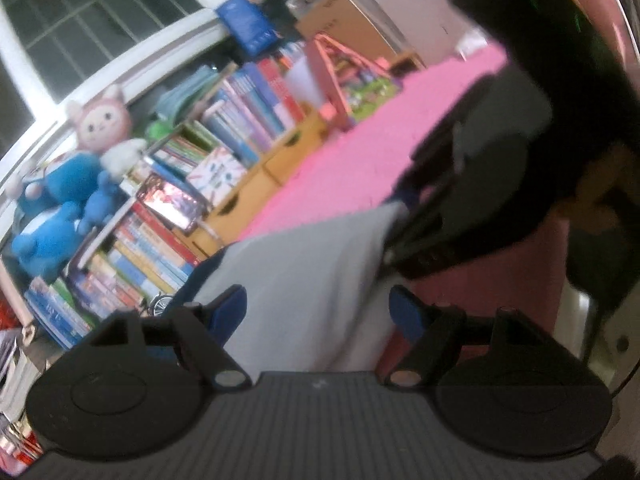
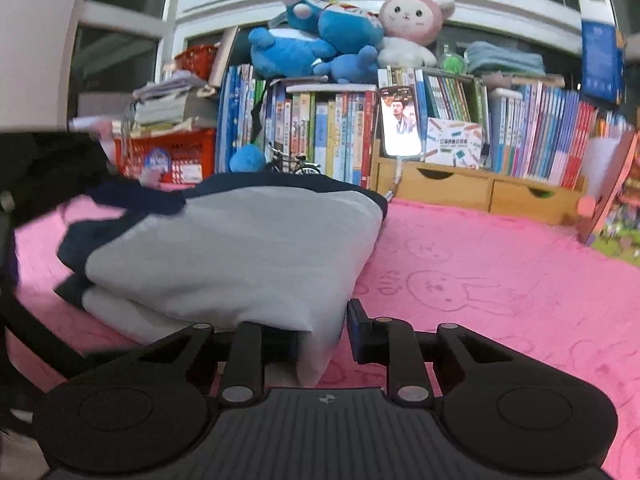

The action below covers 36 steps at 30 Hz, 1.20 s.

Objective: Fold clothes

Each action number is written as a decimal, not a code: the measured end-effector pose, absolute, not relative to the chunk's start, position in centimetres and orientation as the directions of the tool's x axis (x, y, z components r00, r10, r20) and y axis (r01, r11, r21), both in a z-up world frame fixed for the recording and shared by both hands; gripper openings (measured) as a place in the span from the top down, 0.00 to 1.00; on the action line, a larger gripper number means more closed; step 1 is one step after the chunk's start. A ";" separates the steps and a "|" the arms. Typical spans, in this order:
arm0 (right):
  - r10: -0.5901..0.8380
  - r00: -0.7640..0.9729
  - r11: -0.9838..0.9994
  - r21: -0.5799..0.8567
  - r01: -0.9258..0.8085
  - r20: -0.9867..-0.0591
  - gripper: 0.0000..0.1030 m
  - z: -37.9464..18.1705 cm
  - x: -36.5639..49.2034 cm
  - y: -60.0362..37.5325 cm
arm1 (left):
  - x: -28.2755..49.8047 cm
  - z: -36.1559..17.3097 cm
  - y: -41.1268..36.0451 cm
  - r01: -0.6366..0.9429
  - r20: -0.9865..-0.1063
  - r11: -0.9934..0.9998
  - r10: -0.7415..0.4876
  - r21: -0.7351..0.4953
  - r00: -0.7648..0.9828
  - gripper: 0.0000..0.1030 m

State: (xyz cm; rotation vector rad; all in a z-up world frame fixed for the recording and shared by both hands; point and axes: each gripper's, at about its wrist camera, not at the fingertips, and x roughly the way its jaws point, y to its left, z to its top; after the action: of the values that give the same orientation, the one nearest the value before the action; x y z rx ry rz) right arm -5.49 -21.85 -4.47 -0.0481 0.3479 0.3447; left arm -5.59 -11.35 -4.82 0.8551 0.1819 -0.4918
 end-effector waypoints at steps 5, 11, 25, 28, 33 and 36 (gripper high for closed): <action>0.348 0.889 0.936 0.052 -0.349 -0.298 0.76 -4.1 -6.0 -22.6 | -5.2 -6.9 -12.2 0.384 -0.292 0.477 -0.257 0.791 0.921 0.76; 0.305 0.921 0.951 0.021 -0.309 -0.243 0.76 -4.1 -6.8 -23.0 | -5.5 -7.5 -9.2 0.330 -0.310 0.487 -0.125 0.809 0.943 0.85; 0.288 0.913 0.955 0.016 -0.296 -0.289 0.75 -4.6 -6.9 -22.8 | -6.2 -3.7 1.9 0.183 -0.525 0.945 -0.014 0.270 0.851 0.86; 0.284 0.905 0.957 0.036 -0.288 -0.318 0.73 -4.9 -6.7 -22.6 | -7.2 -1.9 4.4 0.159 -0.502 0.987 -0.149 -0.023 0.852 0.78; 0.285 0.881 0.957 0.163 -0.239 -0.378 0.63 -6.4 -5.9 -22.7 | -8.7 -1.5 1.9 0.215 -0.464 0.969 -0.135 0.123 0.876 0.73; 0.297 0.877 0.951 0.197 -0.238 -0.377 0.69 -6.5 -5.8 -22.8 | -9.3 -1.8 -0.2 0.292 -0.465 0.944 -0.190 0.157 0.865 0.73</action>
State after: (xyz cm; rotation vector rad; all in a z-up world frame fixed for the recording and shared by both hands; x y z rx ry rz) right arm -5.80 -22.76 -6.51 0.1462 0.4160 0.2800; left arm -9.33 -0.15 -1.83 0.2266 0.4615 -0.2545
